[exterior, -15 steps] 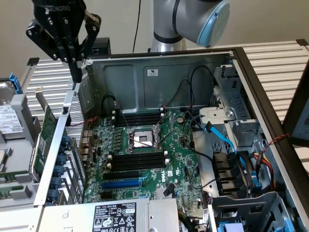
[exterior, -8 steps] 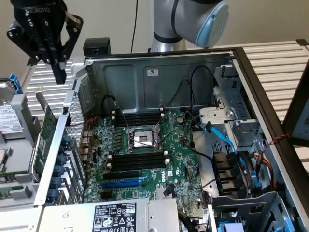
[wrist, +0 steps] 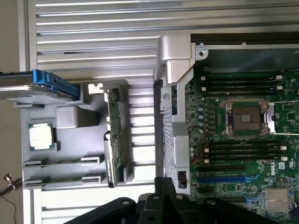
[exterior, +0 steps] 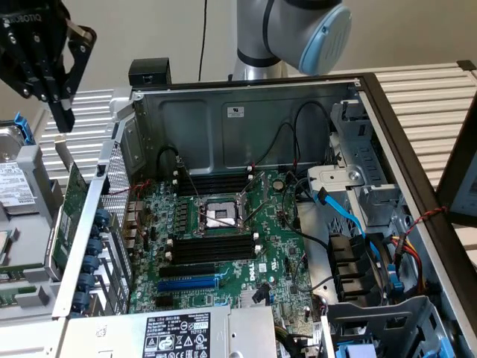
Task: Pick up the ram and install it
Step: 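Reach for the ram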
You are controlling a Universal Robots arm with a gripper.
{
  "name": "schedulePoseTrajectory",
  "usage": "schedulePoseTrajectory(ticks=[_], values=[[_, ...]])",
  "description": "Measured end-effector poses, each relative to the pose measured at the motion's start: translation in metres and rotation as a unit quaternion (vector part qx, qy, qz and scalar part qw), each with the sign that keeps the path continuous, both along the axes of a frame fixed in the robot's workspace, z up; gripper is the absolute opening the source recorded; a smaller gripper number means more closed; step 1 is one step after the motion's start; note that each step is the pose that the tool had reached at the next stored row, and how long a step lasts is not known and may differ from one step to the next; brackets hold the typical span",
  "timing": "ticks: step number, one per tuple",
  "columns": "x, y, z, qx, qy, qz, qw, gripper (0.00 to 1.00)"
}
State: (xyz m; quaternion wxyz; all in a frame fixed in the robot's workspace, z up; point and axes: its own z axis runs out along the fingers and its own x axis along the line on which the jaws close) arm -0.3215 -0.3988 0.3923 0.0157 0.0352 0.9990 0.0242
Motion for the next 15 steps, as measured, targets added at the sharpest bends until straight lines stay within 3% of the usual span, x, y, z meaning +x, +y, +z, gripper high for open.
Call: schedulePoseTrajectory(ticks=[15], values=[[-0.069,0.0,-0.0014,0.0,-0.0011,0.0,1.0,0.1]])
